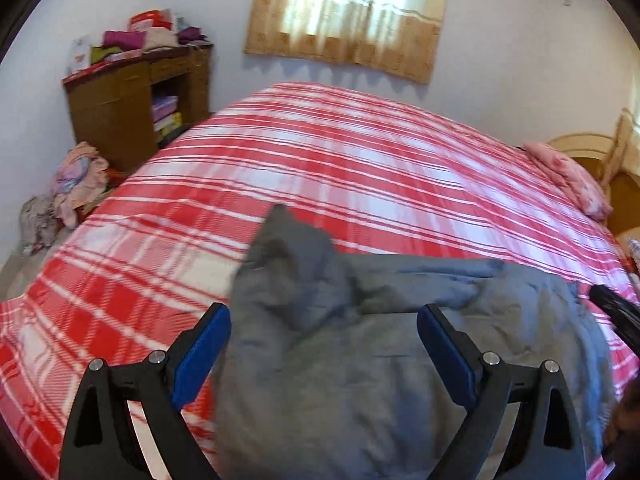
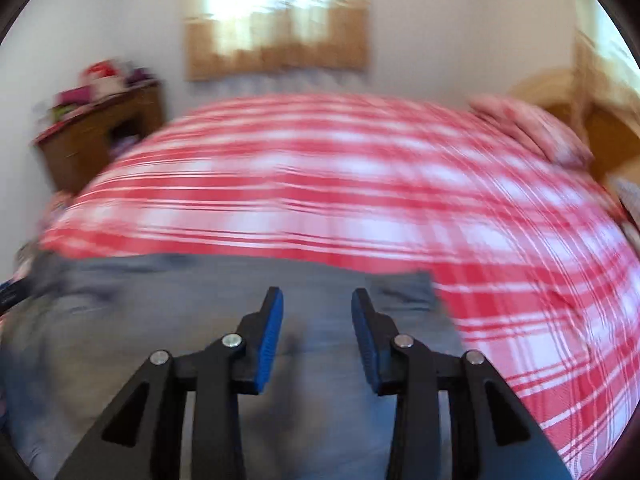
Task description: Fold large clothes
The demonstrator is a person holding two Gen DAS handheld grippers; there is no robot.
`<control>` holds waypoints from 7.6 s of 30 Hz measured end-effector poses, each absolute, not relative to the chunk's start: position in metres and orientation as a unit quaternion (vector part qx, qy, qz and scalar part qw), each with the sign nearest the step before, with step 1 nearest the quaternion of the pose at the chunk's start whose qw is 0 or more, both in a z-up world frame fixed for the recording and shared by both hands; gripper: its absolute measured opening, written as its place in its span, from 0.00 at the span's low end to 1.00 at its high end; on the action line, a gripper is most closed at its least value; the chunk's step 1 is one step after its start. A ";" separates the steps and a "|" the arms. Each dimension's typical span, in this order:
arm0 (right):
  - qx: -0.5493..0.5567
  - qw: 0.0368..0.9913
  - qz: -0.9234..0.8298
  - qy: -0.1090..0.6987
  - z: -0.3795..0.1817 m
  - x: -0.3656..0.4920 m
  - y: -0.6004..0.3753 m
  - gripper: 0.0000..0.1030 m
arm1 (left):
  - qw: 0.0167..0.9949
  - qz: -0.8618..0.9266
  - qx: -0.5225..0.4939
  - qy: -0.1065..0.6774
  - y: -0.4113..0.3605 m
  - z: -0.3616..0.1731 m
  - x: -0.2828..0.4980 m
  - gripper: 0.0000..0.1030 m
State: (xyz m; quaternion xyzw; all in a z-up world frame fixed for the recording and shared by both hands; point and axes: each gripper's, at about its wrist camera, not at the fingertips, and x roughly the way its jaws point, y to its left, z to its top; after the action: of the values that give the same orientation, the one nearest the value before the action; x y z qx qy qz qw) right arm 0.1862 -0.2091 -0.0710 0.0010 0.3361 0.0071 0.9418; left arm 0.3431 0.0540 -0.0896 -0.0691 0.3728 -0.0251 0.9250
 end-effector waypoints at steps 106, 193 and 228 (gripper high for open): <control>0.176 0.859 0.218 0.428 -0.082 0.215 -0.249 0.77 | 0.877 -0.242 0.284 0.302 -0.186 -0.146 0.095 0.24; 0.090 0.892 0.018 0.443 -0.138 0.271 -0.210 0.54 | 0.921 -0.103 0.030 0.374 -0.094 -0.114 0.163 0.74; 0.395 0.768 0.248 0.439 -0.176 0.244 -0.288 0.44 | 0.920 -0.113 0.016 0.376 -0.086 -0.117 0.163 0.75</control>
State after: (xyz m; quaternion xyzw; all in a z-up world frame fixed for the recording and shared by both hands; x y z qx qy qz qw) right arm 0.2438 -0.2875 -0.1759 0.3951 0.4392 0.2477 0.7679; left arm 0.1626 -0.0861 -0.1169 0.0155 0.3755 -0.1127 0.9198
